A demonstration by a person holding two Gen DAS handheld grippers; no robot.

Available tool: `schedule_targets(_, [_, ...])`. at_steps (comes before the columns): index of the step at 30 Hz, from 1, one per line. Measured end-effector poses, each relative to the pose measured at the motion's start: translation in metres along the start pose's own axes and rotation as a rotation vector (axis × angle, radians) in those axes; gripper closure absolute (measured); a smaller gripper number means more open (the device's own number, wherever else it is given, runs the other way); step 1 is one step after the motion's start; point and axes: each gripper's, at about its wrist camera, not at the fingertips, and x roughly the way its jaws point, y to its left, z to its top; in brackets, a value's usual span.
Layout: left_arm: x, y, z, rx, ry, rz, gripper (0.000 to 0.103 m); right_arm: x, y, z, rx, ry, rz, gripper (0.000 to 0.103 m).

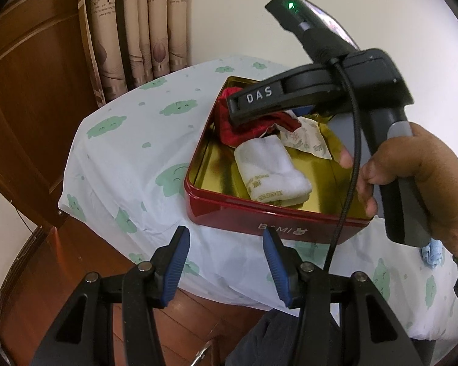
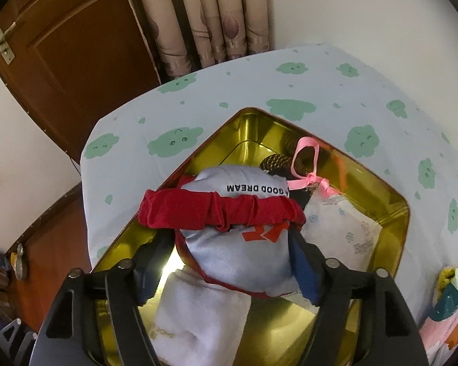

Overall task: Organize soft objects
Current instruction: 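Carry the red-and-white garment into the tin and open the right gripper, then withdraw both grippers from the tin toward the remaining items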

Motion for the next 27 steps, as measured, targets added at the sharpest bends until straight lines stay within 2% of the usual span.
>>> schedule_targets(5, [0.003, 0.003, 0.002, -0.013, 0.013, 0.005, 0.052, -0.021, 0.002, -0.002, 0.011, -0.059, 0.017, 0.023])
schedule_targets(10, [0.002, 0.004, 0.001, -0.017, 0.010, 0.016, 0.052, -0.045, -0.002, -0.011, 0.060, -0.133, 0.062, 0.023])
schedule_targets(15, [-0.001, -0.002, 0.000, 0.012, -0.009, 0.041, 0.052, -0.080, -0.003, -0.041, 0.092, -0.232, 0.083, 0.023])
schedule_targets(18, [-0.004, -0.006, -0.001, 0.031, -0.026, 0.061, 0.052, -0.106, -0.011, -0.083, 0.156, -0.291, 0.105, 0.021])
schedule_targets(21, [-0.010, -0.012, -0.002, 0.061, -0.058, 0.077, 0.052, -0.131, -0.024, -0.129, 0.208, -0.331, 0.060, 0.021])
schedule_targets(24, [-0.017, -0.023, -0.005, 0.114, -0.089, 0.086, 0.052, -0.164, -0.050, -0.188, 0.290, -0.370, -0.035, 0.020])
schedule_targets(27, [-0.023, -0.037, -0.011, 0.161, -0.102, 0.044, 0.052, -0.201, -0.095, -0.257, 0.425, -0.372, -0.167, 0.014])
